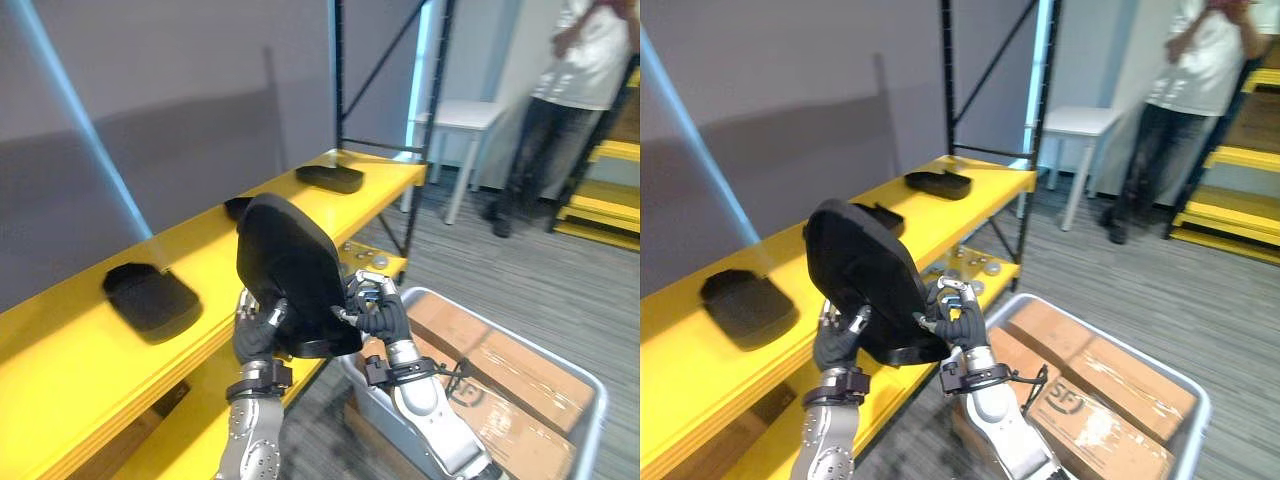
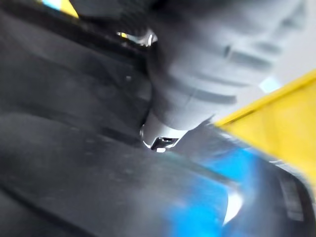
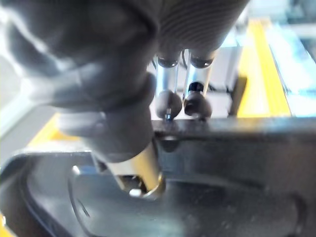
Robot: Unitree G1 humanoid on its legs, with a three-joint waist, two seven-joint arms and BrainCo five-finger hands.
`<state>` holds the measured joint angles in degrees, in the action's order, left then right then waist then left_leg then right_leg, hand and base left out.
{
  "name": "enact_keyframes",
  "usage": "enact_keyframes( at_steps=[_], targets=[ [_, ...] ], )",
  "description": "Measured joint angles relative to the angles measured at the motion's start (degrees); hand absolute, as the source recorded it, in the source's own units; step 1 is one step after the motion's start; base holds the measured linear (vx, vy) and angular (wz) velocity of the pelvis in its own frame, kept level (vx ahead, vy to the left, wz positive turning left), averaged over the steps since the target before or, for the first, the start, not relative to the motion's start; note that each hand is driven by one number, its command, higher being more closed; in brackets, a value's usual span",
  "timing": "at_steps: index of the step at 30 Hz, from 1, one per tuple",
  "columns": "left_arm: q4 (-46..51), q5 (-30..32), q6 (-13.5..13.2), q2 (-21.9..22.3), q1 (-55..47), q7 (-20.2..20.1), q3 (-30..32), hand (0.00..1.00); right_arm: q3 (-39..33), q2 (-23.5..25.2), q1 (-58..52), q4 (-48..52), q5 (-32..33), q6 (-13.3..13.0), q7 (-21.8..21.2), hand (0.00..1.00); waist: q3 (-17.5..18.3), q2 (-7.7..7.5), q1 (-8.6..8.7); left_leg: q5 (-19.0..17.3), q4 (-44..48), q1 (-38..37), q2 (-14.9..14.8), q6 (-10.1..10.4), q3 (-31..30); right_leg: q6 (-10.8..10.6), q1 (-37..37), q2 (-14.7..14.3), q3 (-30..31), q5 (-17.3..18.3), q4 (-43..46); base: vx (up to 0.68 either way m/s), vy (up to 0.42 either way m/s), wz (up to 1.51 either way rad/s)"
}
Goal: Walk over and take plastic housings, then place them on the shelf
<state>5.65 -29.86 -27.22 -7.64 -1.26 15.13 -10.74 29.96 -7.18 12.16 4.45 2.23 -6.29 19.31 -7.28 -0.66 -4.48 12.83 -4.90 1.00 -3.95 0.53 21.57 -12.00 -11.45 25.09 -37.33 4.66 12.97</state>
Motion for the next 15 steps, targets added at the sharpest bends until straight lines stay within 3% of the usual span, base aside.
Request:
enact_keyframes(
  at_steps=[2,3,4,5,6,7,8,10,12,15],
  targets=[
    [2.93,4.21,0.59,-1.39,-1.04,0.02,1.64,1.0,0.14,0.88,-0.18,-0.68,1.46,-0.4,-0.18,0.0,-0.8,-1.39,-0.3,-0.18,0.65,0.14,0.78,-0.28,0.72,1.42,-0.51,1.69,-1.47,1.46,1.63,-0.01,0.04,0.46],
    [5.24,7.72,1.59,-2.26,-1.03,-0.06,2.68,1.0,-0.27,1.16,-0.67,-0.65,2.66,-0.8,-0.19,0.0,-2.0,-3.58,-0.74,-2.12,5.56,1.29,1.73,-1.47,2.13,2.18,-1.84,4.08,-2.93,1.61,3.14,0.02,0.054,0.59],
    [6.57,11.21,2.46,-2.47,-1.01,-0.4,3.09,1.0,-0.57,0.69,-1.72,-0.46,3.73,-1.27,-0.31,0.0,-2.59,-3.29,-0.32,-5.78,10.09,2.28,1.82,-2.53,1.6,6.02,-2.47,5.51,-2.18,0.39,8.24,0.02,0.096,0.79],
    [6.72,12.85,3.31,-2.7,-0.93,-0.73,3.11,1.0,-0.73,0.55,-2.78,-0.29,4.24,-1.31,-0.24,0.0,-2.68,-3.38,0.17,-6.48,10.98,2.3,2.14,-2.49,0.34,8.62,-1.52,6.44,-0.71,-1.32,11.9,0.03,0.194,0.97],
    [7.56,16.3,4.6,-3.45,-1.25,-0.89,3.42,1.0,-0.68,-0.2,-4.38,-0.15,4.25,-1.35,-0.29,0.0,-2.32,-2.83,0.4,-7.56,10.81,1.66,2.06,-2.94,-1.7,14.42,1.3,6.66,4.46,-6.43,18.09,0.04,0.249,1.0],
    [9.2,19.27,5.42,-4.91,-1.22,-0.92,4.65,1.0,-0.75,-0.04,-5.48,0.75,4.45,-1.42,-0.65,0.0,-2.3,-2.4,0.85,-7.96,9.65,1.83,1.84,-3.43,-4.09,12.95,4.78,5.43,9.79,-9.0,23.42,0.06,0.214,1.04],
    [9.74,20.53,5.5,-6.01,-0.77,-0.92,5.98,1.0,-0.78,0.53,-5.8,1.56,4.62,-1.45,-1.01,0.0,-2.39,-2.41,1.01,-7.97,7.94,1.87,1.68,-3.45,-6.38,9.2,7.77,2.44,13.14,-4.49,27.47,0.08,0.09,0.93],
    [9.76,19.88,6.07,-6.48,-0.2,-0.59,12.73,1.0,-4.7,0.69,-6.93,1.88,5.47,-1.51,-1.74,0.0,-2.85,-1.68,1.87,-7.96,3.93,0.67,2.47,-3.45,-10.61,8.4,11.45,-5.62,17.13,3.14,28.42,0.09,0.025,1.01],
    [9.58,17.44,6.93,-6.88,0.61,0.03,19.06,1.0,-13.86,0.58,-10.01,2.04,6.28,-1.35,-1.63,0.0,-3.01,-1.61,2.38,-7.95,2.38,-0.54,4.38,-3.43,-13.52,6.54,12.2,-10.47,19.98,5.17,22.71,0.1,0.049,0.98],
    [9.62,11.55,7.58,-7.87,-0.21,0.67,23.13,1.0,-26.66,-0.01,-14.94,4.54,6.76,-0.99,-1.28,0.0,-3.01,-1.65,4.04,-7.87,2.34,-0.63,7.27,-3.41,-15.63,5.07,14.01,-14.09,26.49,5.87,13.39,0.09,0.011,1.11]
  ],
)
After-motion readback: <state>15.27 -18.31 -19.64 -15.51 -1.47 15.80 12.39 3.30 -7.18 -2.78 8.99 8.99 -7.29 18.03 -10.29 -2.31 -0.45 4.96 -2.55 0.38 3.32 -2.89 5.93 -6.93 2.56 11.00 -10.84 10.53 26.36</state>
